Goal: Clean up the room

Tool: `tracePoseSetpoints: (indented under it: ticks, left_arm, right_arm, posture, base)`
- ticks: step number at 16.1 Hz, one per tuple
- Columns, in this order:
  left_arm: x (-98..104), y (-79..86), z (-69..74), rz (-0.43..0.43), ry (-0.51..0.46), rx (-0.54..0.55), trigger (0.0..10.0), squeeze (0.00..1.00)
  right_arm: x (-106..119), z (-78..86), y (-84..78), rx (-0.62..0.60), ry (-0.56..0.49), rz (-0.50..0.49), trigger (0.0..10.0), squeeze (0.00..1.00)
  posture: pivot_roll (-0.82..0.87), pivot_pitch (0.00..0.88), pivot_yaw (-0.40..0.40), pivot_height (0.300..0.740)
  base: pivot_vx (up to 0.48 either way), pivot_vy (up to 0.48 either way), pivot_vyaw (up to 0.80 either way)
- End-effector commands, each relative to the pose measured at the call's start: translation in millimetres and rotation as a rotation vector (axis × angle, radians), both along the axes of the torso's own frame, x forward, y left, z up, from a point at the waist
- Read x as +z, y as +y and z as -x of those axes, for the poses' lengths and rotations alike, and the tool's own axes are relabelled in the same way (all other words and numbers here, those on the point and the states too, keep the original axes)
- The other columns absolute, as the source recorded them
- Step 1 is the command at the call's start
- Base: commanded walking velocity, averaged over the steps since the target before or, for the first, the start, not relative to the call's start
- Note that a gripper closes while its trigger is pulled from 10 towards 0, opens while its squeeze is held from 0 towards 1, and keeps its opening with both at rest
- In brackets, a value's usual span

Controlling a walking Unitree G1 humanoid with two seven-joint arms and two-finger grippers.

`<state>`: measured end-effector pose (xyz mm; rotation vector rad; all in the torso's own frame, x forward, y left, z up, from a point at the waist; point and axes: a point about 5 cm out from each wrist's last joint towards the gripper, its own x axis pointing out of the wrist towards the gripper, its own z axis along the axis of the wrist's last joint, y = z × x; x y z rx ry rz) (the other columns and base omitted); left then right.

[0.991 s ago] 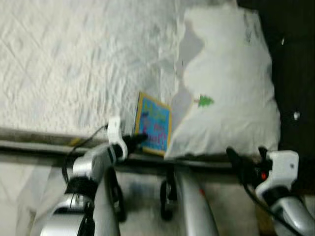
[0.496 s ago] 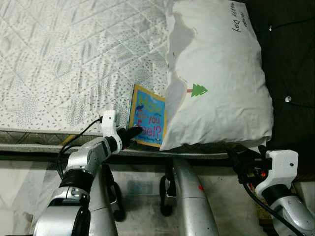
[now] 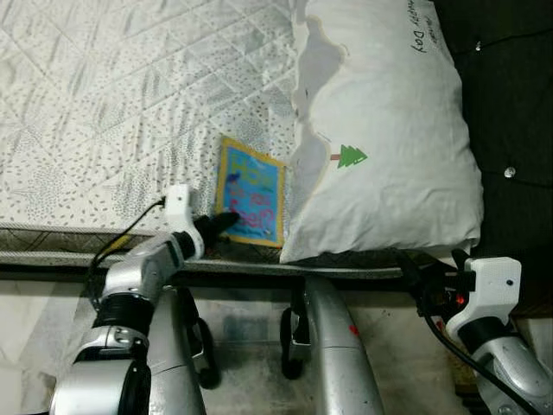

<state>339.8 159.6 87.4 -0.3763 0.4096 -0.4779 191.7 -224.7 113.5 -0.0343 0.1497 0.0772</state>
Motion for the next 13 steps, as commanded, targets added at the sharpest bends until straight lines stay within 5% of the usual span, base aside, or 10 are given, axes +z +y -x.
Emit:
tracePoseSetpoints:
  ticks: [1,3,9,13]
  left_arm:
    - [5.1,15.2,-2.8,-0.056,-0.029,0.078,10.0,0.00]
    - [15.1,12.9,-8.5,-0.026,-0.083,0.096,10.0,0.00]
    - [-7.5,3.4,-3.9,0.015,0.041,0.071,10.0,0.00]
    - [-7.2,-24.1,-4.7,0.161,0.109,0.004,10.0,0.00]
  right_arm:
    - [-5.1,4.2,-4.8,-0.010,0.034,0.014,10.0,0.00]
    - [-5.2,2.6,-4.2,-0.008,0.031,0.015,10.0,0.00]
    - [-4.1,1.1,-5.0,-0.009,0.025,0.023,10.0,0.00]
    - [-2.9,0.4,-5.5,-0.009,0.023,0.026,10.0,0.00]
  posture:
    - [-0.27,0.339,-0.103,0.586]
    - [-0.27,0.337,-0.103,0.586]
    - [-0.28,0.335,-0.107,0.586]
    - [-0.29,0.334,-0.109,0.586]
  base:
    - [0.000,0.000,0.00]
    - [0.000,0.000,0.00]
    - [0.000,0.000,0.00]
    - [0.000,0.000,0.00]
